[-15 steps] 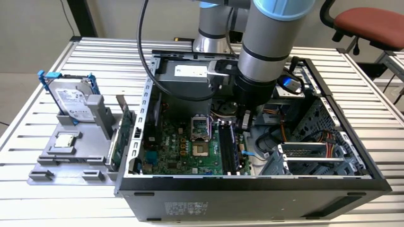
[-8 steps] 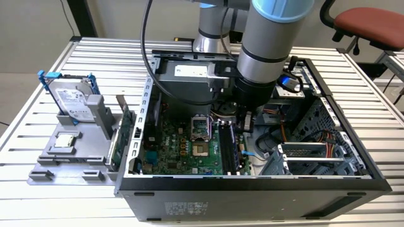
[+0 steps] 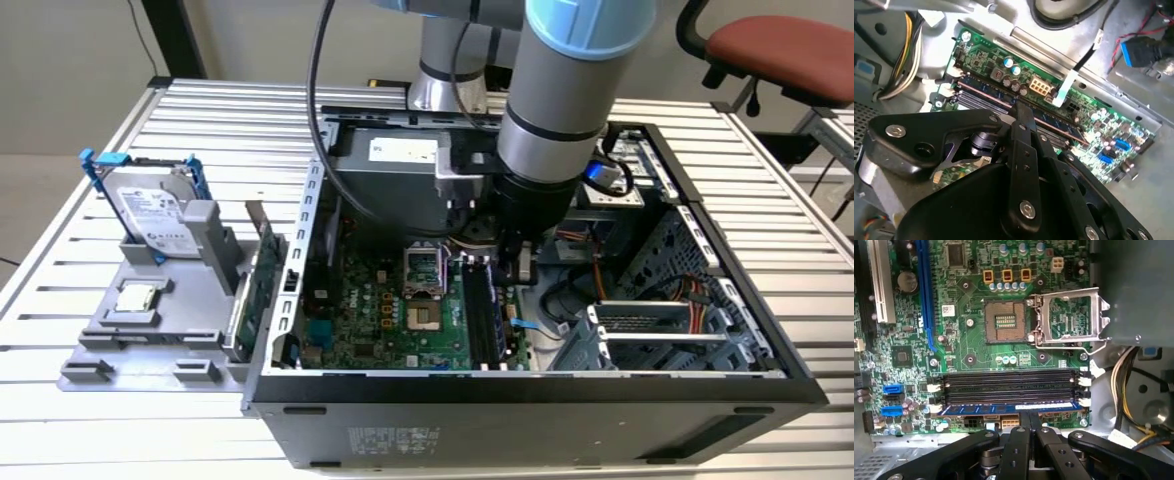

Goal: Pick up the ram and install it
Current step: 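Press down the ram until it locks into place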

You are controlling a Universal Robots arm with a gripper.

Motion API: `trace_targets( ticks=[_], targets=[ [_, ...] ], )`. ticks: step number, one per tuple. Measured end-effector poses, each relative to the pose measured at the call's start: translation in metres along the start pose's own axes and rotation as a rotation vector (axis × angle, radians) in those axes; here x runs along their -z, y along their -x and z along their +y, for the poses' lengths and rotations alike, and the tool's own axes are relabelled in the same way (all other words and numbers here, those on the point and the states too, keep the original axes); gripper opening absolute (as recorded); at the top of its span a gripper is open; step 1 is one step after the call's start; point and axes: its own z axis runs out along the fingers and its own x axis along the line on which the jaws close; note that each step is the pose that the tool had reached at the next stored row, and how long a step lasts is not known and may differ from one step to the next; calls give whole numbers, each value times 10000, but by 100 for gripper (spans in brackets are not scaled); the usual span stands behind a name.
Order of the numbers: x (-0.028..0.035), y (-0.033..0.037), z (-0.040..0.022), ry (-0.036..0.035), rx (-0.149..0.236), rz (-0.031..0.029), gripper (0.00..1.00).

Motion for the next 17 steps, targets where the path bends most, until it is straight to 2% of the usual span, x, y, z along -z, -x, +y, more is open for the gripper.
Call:
trace_targets(
  ticks=[3, 6, 14, 16, 17],
  targets=[
    [-28, -1, 7, 0, 338, -10, 0],
    [-30, -2, 8, 0, 468, -13, 0],
    [-168, -3, 10, 3, 746, -7, 0],
    [-162, -3, 12, 2, 759, -14, 0],
    [-124, 0, 11, -3, 762, -35, 0]
  ],
)
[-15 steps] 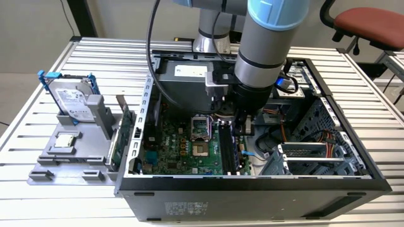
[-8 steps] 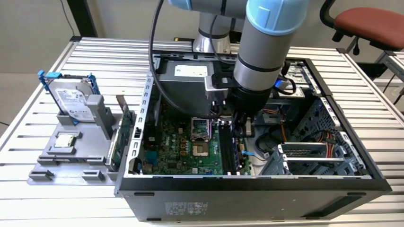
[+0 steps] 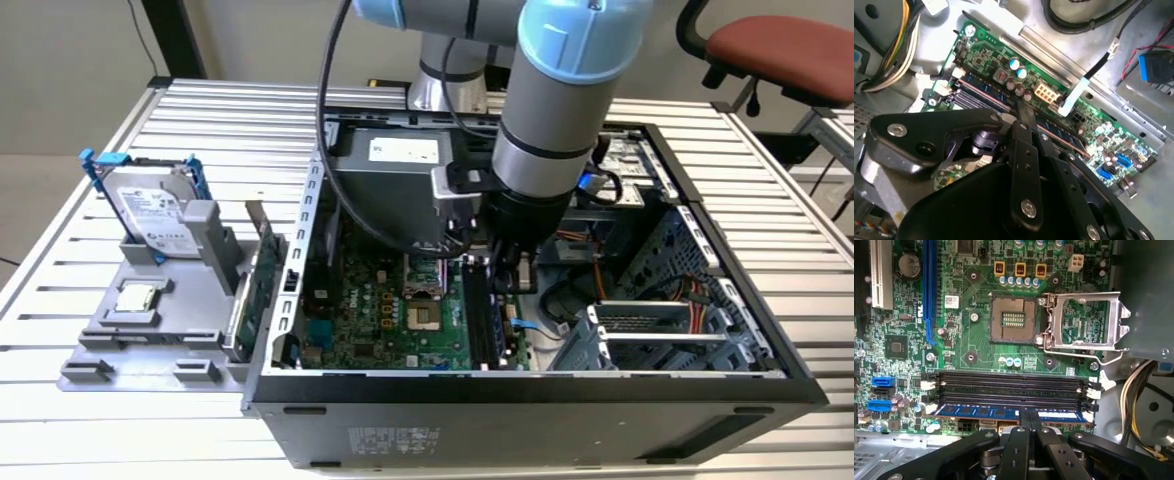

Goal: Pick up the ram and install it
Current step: 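Press down the ram until it locks into place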

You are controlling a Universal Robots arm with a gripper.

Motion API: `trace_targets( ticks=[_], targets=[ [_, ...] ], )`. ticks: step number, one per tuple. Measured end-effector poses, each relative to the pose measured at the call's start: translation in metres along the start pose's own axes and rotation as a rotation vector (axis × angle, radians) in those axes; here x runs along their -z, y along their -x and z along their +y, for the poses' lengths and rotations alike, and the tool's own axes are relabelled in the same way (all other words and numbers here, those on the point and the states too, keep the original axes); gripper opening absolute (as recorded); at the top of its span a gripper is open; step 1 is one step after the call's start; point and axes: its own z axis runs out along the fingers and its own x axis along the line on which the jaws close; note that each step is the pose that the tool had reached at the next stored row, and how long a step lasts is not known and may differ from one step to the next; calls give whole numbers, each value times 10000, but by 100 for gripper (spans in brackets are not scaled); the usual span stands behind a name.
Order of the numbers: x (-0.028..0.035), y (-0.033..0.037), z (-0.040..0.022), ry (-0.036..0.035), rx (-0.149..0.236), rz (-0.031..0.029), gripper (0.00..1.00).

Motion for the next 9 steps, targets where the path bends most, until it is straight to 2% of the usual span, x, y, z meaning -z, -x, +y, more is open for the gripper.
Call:
trace_targets(
  ticks=[9],
  targets=[
    [413, -2, -8, 3, 1, 13, 0]
  ],
)
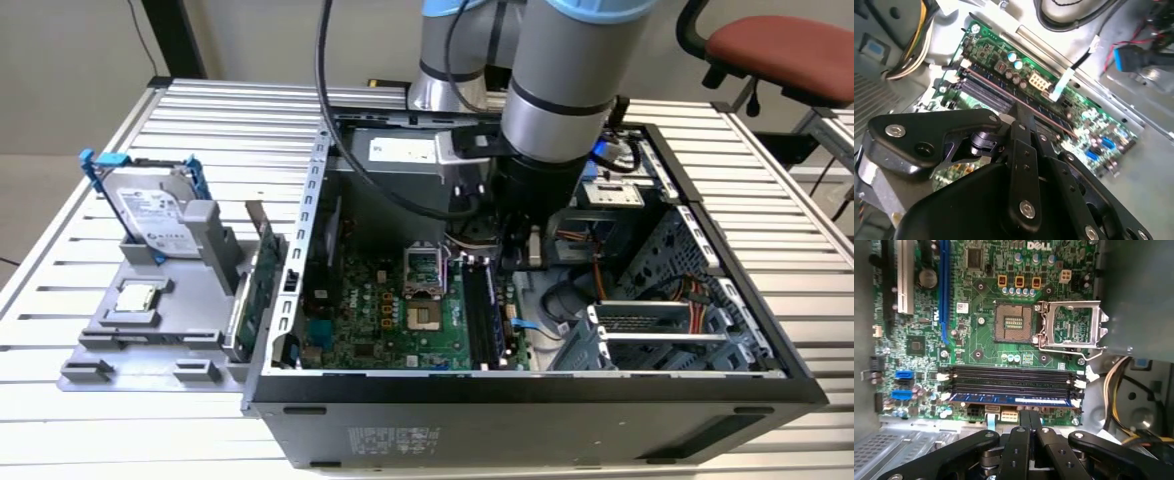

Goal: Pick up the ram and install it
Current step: 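Press down the ram until it locks into place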

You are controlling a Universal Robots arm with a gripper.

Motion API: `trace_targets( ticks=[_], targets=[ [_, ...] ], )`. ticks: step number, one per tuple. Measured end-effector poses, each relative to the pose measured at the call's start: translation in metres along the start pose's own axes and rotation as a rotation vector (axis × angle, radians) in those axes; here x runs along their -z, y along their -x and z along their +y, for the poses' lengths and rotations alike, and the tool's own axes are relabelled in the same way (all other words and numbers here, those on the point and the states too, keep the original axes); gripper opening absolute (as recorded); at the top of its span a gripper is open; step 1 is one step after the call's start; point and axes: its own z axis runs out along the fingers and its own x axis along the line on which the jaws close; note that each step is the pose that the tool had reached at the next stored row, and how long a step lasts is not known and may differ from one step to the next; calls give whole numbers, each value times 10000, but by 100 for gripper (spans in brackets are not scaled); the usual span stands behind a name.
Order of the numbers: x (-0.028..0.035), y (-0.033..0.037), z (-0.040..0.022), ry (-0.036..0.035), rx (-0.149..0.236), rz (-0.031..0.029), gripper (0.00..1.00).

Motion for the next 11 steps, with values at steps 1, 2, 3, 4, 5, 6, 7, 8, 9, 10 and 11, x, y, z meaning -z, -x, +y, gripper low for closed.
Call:
trace_targets(
  ticks=[1, 2, 3, 4, 5, 6, 7, 8, 9, 10, 11],
  targets=[
    [47, 0, -1, 1, -1, 2, 0],
    [92, 0, -2, 0, 0, -1, 0],
    [127, 0, -3, 1, 0, 4, 0],
    [140, 0, -3, 1, 1, 2, 0],
    [141, 0, -3, 0, 1, -2, 0],
    [141, 0, -3, -1, 0, -1, 0],
    [141, 0, -3, 0, 0, -2, 0],
    [143, 0, -3, 0, 0, 3, 0],
    [143, 0, -3, 0, 0, 4, 0],
    [143, 0, -3, 1, 0, 5, 0],
    [143, 0, -3, 1, 0, 5, 0]
  ],
)
